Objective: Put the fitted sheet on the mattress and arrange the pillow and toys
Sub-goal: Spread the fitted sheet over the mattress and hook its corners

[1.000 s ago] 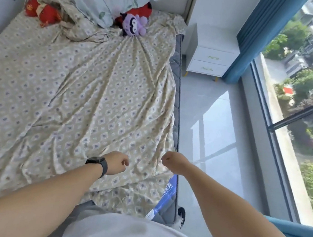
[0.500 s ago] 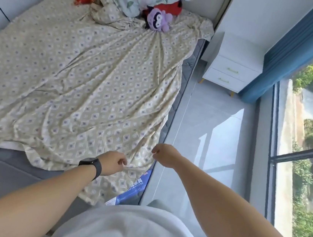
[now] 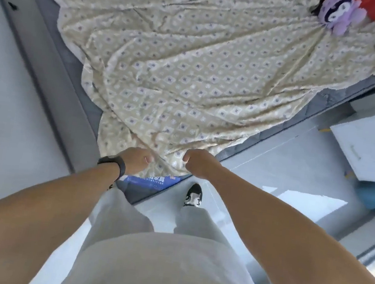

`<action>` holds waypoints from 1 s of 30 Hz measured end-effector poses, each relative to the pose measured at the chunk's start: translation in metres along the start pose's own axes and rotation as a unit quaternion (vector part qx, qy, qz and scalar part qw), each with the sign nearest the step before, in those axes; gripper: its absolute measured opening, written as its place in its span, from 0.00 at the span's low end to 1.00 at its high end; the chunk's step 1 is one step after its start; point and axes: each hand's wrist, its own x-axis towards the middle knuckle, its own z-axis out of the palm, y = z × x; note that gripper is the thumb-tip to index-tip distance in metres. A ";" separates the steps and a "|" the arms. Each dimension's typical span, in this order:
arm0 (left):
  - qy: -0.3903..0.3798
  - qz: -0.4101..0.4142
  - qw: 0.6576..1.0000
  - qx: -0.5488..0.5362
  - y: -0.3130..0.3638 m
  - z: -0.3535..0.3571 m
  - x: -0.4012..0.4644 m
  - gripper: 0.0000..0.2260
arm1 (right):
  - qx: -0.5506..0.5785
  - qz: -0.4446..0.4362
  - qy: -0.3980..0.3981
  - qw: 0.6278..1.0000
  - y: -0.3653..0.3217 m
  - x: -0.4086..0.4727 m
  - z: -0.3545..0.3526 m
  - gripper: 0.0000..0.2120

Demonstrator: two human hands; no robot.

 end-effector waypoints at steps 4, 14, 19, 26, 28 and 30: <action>0.012 -0.044 0.998 -0.048 -0.007 0.056 0.000 0.12 | -0.090 -0.026 -0.023 0.995 0.018 0.019 0.016 0.18; 0.045 -0.123 0.990 -0.047 -0.056 0.142 0.029 0.14 | -0.225 -0.072 -0.061 0.970 0.022 0.100 0.123 0.14; 0.067 -0.117 0.991 -0.017 -0.083 0.162 0.069 0.17 | -0.235 -0.088 -0.006 0.968 0.021 0.149 0.161 0.14; 0.092 -0.021 0.982 0.165 -0.119 0.194 0.107 0.27 | -0.230 -0.055 0.050 0.970 0.030 0.201 0.195 0.21; 0.117 0.020 0.963 0.241 -0.130 0.196 0.114 0.30 | -0.230 -0.048 0.046 0.971 0.029 0.210 0.203 0.24; 0.133 0.021 0.943 0.306 -0.138 0.190 0.121 0.29 | -0.240 -0.046 0.049 0.969 0.027 0.216 0.205 0.23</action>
